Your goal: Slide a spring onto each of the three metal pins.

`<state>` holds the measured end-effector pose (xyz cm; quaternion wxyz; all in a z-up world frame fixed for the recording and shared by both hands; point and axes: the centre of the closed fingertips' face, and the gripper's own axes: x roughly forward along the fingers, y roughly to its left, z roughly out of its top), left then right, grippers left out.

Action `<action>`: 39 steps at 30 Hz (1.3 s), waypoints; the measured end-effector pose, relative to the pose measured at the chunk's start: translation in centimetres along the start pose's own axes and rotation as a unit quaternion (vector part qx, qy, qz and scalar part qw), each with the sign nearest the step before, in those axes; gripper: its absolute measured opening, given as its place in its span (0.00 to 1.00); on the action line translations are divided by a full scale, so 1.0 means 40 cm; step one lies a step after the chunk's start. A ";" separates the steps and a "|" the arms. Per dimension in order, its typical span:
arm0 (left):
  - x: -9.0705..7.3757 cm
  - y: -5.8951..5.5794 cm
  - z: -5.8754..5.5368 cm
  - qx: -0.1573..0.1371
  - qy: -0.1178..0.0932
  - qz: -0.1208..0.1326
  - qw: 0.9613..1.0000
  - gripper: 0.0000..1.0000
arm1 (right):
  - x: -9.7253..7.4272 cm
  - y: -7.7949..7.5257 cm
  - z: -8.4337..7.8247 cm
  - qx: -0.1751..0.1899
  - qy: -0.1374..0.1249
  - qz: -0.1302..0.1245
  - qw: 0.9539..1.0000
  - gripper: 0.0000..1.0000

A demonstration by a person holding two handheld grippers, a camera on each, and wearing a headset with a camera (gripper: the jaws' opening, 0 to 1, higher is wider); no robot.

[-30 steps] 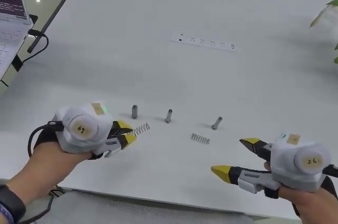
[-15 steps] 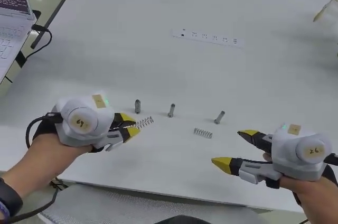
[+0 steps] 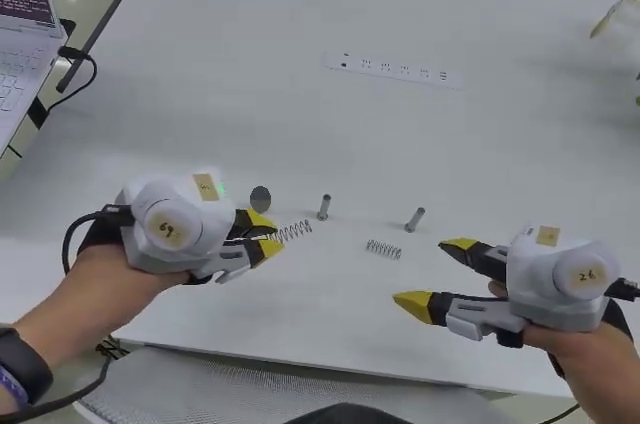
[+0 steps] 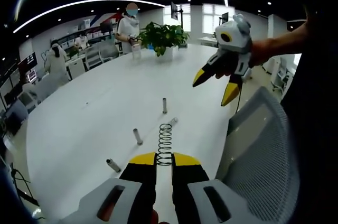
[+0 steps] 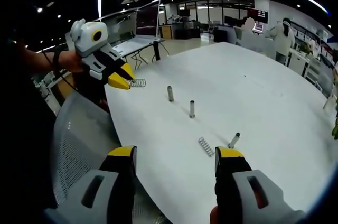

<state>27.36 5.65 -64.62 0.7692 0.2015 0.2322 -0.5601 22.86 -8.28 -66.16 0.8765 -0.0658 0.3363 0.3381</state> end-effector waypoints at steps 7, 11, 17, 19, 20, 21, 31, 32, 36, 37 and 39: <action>0.012 -0.020 0.021 0.013 -0.003 -0.017 1.000 0.02 | 0.013 0.010 0.015 -0.006 -0.002 0.006 1.000 0.57; 0.022 -0.040 0.037 0.023 -0.007 -0.031 0.999 0.02 | 0.021 0.026 0.019 -0.008 -0.004 0.014 1.000 0.57; 0.035 -0.060 0.054 0.037 -0.009 -0.044 0.998 0.02 | 0.027 0.040 0.020 -0.014 -0.001 0.022 1.000 0.56; 0.039 -0.069 0.059 0.043 -0.010 -0.049 0.998 0.02 | 0.027 0.043 0.022 -0.015 -0.001 0.023 1.000 0.56; 0.041 -0.075 0.061 0.045 -0.011 -0.054 0.998 0.02 | 0.026 0.046 0.025 -0.016 -0.002 0.024 1.000 0.56; 0.042 -0.079 0.061 0.046 -0.011 -0.057 0.997 0.02 | 0.027 0.046 0.026 -0.016 -0.002 0.024 1.000 0.55; 0.056 -0.113 0.070 0.068 -0.008 -0.078 0.995 0.02 | 0.024 0.060 0.043 -0.022 -0.012 0.032 0.999 0.50; 0.057 -0.114 0.071 0.069 -0.008 -0.079 0.994 0.02 | 0.024 0.062 0.043 -0.022 -0.012 0.033 0.999 0.49; 0.062 -0.123 0.077 0.076 -0.008 -0.084 0.993 0.02 | 0.024 0.074 0.049 -0.026 -0.017 0.042 0.999 0.46; 0.063 -0.126 0.079 0.078 -0.008 -0.086 0.993 0.02 | 0.024 0.076 0.051 -0.027 -0.019 0.044 0.998 0.45; 0.065 -0.132 0.081 0.082 -0.008 -0.089 0.993 0.02 | 0.025 0.082 0.054 -0.028 -0.021 0.048 0.998 0.43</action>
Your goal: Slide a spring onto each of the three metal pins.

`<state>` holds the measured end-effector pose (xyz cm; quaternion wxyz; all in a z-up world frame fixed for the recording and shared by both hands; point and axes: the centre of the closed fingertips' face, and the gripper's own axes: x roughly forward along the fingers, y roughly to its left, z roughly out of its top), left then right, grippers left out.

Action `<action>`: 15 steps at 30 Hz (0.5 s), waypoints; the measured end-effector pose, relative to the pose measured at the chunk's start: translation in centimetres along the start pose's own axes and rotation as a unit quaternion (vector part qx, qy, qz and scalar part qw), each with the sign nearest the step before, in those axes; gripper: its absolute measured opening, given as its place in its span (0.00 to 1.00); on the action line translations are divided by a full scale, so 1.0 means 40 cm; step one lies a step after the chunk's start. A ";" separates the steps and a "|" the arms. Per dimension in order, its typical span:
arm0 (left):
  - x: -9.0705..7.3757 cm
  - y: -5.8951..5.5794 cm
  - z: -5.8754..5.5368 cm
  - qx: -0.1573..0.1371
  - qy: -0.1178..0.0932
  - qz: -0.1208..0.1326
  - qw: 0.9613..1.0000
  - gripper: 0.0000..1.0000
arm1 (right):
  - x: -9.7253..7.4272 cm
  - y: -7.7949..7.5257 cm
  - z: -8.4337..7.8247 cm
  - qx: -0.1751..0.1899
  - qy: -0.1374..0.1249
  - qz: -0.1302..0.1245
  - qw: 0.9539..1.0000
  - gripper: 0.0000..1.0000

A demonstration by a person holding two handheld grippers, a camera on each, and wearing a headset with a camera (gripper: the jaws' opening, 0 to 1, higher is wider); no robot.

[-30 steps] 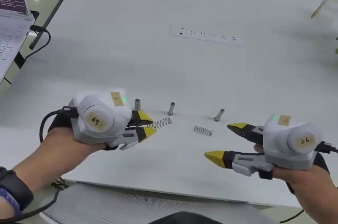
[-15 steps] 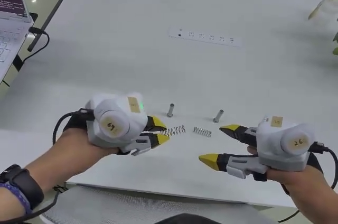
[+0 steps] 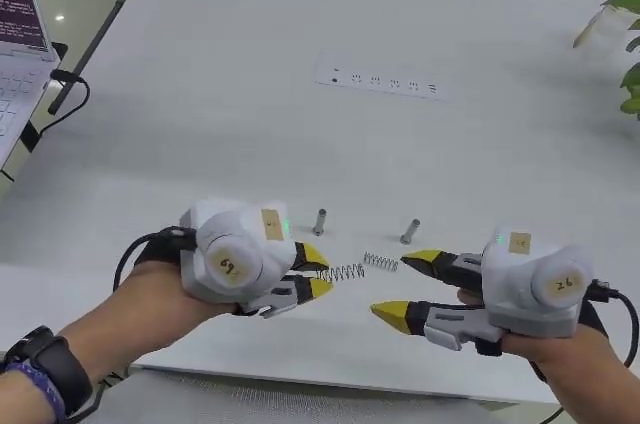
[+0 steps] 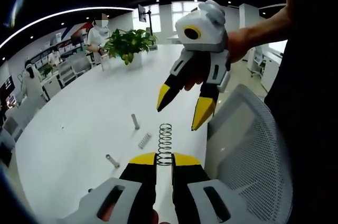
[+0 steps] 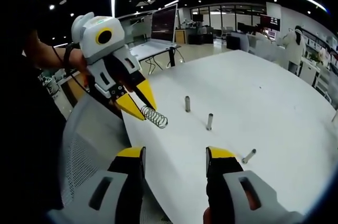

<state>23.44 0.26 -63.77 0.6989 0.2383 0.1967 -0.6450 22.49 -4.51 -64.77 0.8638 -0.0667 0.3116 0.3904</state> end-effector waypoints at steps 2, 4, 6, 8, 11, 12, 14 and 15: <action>0.004 -0.006 0.002 0.004 0.001 -0.003 1.000 0.02 | 0.001 0.007 0.003 -0.002 -0.001 0.005 1.000 0.42; 0.007 -0.012 0.003 0.007 0.001 -0.007 1.000 0.02 | 0.003 0.012 0.005 -0.004 -0.004 0.011 1.000 0.39; 0.012 -0.019 0.006 0.009 0.001 -0.012 1.000 0.02 | 0.005 0.020 0.005 -0.009 -0.003 0.018 1.000 0.35; 0.015 -0.028 0.009 0.014 0.001 -0.016 1.000 0.02 | 0.008 0.029 0.006 -0.013 -0.004 0.027 1.000 0.32; 0.018 -0.035 0.012 0.019 0.001 -0.021 1.000 0.02 | 0.010 0.040 0.007 -0.017 -0.006 0.038 0.999 0.29; 0.020 -0.038 0.012 0.020 0.002 -0.023 1.000 0.02 | 0.011 0.043 0.007 -0.018 -0.006 0.041 0.999 0.28; 0.022 -0.042 0.012 0.024 0.003 -0.025 0.999 0.02 | 0.012 0.046 0.008 -0.020 -0.006 0.045 0.999 0.28; 0.023 -0.044 0.013 0.026 0.003 -0.027 0.999 0.02 | 0.012 0.049 0.009 -0.022 -0.006 0.049 0.999 0.27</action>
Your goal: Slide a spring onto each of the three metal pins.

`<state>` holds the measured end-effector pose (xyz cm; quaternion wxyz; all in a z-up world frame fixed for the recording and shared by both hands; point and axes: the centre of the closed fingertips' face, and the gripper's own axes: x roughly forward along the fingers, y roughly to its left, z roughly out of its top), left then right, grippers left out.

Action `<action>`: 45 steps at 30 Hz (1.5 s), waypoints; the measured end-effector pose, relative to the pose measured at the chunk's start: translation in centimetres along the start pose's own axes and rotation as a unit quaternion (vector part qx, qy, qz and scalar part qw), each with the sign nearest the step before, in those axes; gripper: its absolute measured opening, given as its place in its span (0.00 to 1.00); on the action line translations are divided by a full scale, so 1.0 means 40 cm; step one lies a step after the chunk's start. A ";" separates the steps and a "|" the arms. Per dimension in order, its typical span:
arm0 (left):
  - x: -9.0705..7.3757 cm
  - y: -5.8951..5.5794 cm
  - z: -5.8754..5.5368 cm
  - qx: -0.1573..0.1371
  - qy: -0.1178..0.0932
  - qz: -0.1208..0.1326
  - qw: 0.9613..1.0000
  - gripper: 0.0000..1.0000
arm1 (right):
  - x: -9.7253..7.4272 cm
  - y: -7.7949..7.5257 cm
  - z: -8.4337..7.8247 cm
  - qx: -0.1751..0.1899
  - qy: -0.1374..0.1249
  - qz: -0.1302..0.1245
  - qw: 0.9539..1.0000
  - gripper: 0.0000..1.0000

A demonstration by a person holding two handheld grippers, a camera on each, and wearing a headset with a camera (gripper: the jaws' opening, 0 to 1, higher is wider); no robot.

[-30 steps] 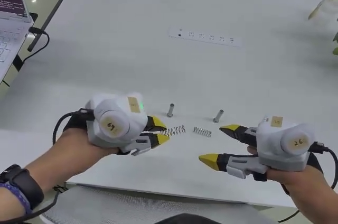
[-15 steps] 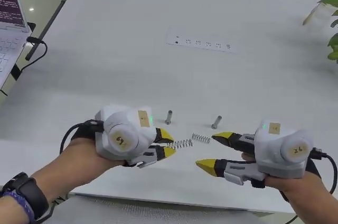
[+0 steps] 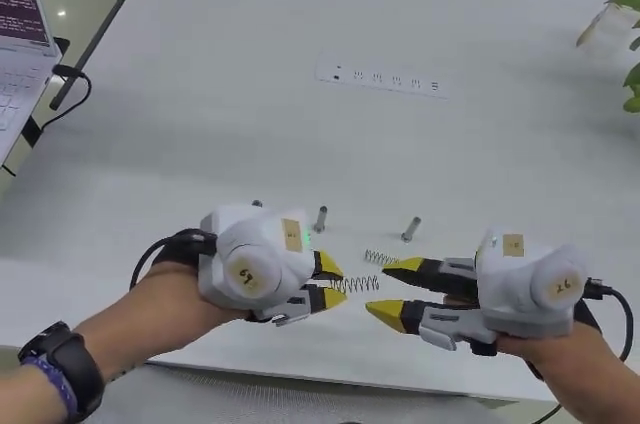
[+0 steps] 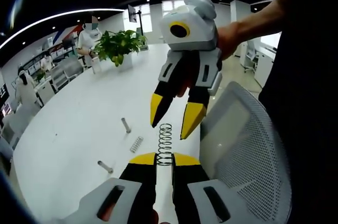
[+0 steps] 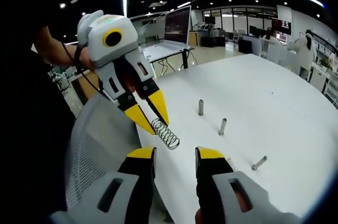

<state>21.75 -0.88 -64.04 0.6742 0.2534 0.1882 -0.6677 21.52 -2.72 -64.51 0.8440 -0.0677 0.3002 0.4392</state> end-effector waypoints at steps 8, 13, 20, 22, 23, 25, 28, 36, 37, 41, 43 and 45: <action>0.007 -0.012 0.000 0.016 0.004 -0.011 1.000 0.03 | 0.003 0.015 0.003 -0.016 0.003 0.021 1.000 0.23; 0.008 -0.014 0.001 0.021 0.005 -0.015 1.000 0.03 | 0.006 0.028 0.003 -0.024 0.004 0.036 0.999 0.18; 0.010 -0.016 -0.004 0.024 0.006 -0.020 0.999 0.03 | 0.005 0.035 0.002 -0.034 0.009 0.045 0.998 0.14; 0.011 -0.017 -0.007 0.024 0.008 -0.022 0.999 0.02 | 0.003 0.034 0.005 -0.033 0.007 0.047 0.998 0.12; 0.012 -0.017 -0.009 0.024 0.009 -0.022 0.999 0.02 | 0.002 0.034 0.006 -0.034 0.006 0.048 0.998 0.11; 0.014 -0.018 -0.010 0.025 0.010 -0.022 0.999 0.02 | 0.002 0.035 0.007 -0.036 0.008 0.049 0.998 0.11; 0.018 -0.020 -0.015 0.031 0.015 -0.023 0.999 0.02 | -0.001 0.039 0.010 -0.038 0.009 0.053 0.998 0.10; 0.029 -0.023 -0.025 0.042 0.024 -0.025 0.999 0.02 | -0.001 0.050 0.018 -0.041 0.011 0.061 0.997 0.09; 0.030 -0.023 -0.027 0.043 0.026 -0.025 0.998 0.02 | -0.001 0.051 0.019 -0.042 0.012 0.062 0.997 0.09; 0.034 -0.023 -0.029 0.044 0.028 -0.026 0.998 0.02 | 0.001 0.054 0.024 -0.046 0.015 0.064 0.997 0.09; 0.037 -0.023 -0.029 0.043 0.027 -0.025 0.998 0.02 | 0.002 0.055 0.030 -0.047 0.015 0.065 0.997 0.09; 0.040 -0.024 -0.030 0.042 0.027 -0.026 0.998 0.02 | 0.004 0.057 0.034 -0.049 0.017 0.066 0.996 0.10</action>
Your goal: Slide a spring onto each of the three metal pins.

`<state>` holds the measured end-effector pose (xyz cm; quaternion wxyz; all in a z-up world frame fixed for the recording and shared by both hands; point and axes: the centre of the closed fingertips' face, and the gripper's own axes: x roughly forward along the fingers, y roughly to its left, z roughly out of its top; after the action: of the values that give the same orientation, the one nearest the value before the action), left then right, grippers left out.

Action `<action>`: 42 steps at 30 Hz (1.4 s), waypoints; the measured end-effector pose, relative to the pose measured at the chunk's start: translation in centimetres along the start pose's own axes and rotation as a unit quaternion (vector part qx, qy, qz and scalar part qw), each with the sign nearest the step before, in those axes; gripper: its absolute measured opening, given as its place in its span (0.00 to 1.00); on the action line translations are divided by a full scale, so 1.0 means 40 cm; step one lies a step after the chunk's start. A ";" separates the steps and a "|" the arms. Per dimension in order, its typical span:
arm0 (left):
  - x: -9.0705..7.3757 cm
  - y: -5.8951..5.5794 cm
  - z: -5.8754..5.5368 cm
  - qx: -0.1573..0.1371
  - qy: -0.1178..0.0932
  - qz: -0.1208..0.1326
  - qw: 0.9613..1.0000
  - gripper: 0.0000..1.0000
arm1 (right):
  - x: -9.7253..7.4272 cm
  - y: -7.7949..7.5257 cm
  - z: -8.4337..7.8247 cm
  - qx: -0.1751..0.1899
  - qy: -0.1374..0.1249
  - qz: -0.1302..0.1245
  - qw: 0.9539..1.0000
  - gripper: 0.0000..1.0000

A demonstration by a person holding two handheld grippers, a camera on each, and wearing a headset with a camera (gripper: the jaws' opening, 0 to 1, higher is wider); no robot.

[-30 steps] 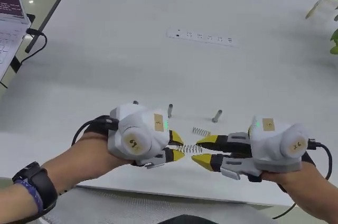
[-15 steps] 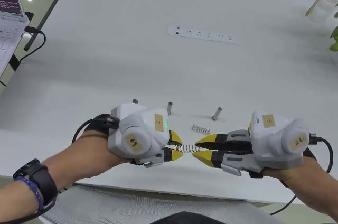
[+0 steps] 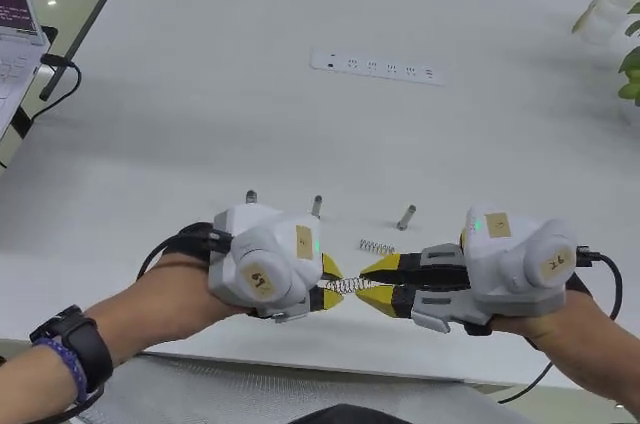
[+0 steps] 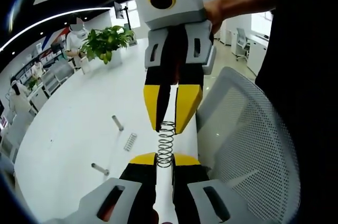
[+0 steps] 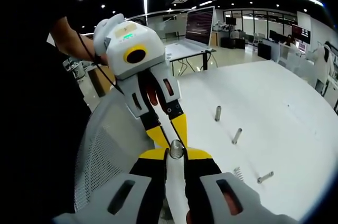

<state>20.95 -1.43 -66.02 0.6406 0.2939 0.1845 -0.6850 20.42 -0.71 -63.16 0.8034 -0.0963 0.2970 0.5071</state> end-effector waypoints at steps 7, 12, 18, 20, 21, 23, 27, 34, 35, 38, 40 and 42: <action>0.004 -0.003 0.006 0.002 -0.003 0.002 1.000 0.02 | 0.010 0.002 0.001 -0.012 0.011 0.002 1.000 0.09; 0.003 -0.004 0.002 -0.005 -0.006 0.002 1.000 0.02 | 0.012 0.000 -0.004 -0.020 0.020 0.004 1.000 0.09; 0.003 0.001 0.006 -0.003 -0.010 0.007 1.000 0.03 | 0.008 -0.004 0.001 -0.020 0.020 0.000 1.000 0.08; 0.004 0.000 0.009 -0.008 -0.015 0.005 1.000 0.03 | 0.005 -0.004 -0.001 -0.019 0.022 0.001 1.000 0.08; 0.005 0.002 0.010 -0.010 -0.016 0.007 1.000 0.03 | 0.004 -0.006 -0.002 -0.020 0.022 -0.001 1.000 0.08; 0.007 0.004 0.011 -0.011 -0.016 0.007 1.000 0.03 | 0.001 -0.008 -0.002 -0.019 0.022 -0.002 1.000 0.08; 0.011 0.006 0.006 -0.005 -0.009 0.009 1.000 0.04 | -0.007 -0.014 0.000 -0.016 0.020 -0.006 1.000 0.08; 0.011 0.004 0.007 -0.008 -0.011 0.006 1.000 0.03 | -0.010 -0.011 -0.001 -0.013 0.019 -0.006 1.000 0.08; 0.012 0.002 0.008 -0.008 -0.011 0.005 1.000 0.03 | -0.009 -0.010 -0.002 -0.013 0.020 -0.005 1.000 0.08; 0.014 -0.002 0.009 -0.008 -0.011 0.001 1.000 0.03 | -0.010 -0.009 0.000 -0.011 0.018 -0.004 1.000 0.08; 0.016 0.000 0.010 -0.005 -0.010 0.003 1.000 0.03 | -0.010 -0.010 0.000 -0.013 0.018 -0.005 1.000 0.08; 0.017 0.003 0.011 -0.008 -0.012 0.004 1.000 0.03 | -0.010 -0.011 0.001 -0.013 0.019 -0.005 1.000 0.08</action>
<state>20.97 -2.27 -66.10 0.6477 0.2808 0.1815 -0.6847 20.71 -1.22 -62.97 0.7989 -0.1179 0.3051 0.5048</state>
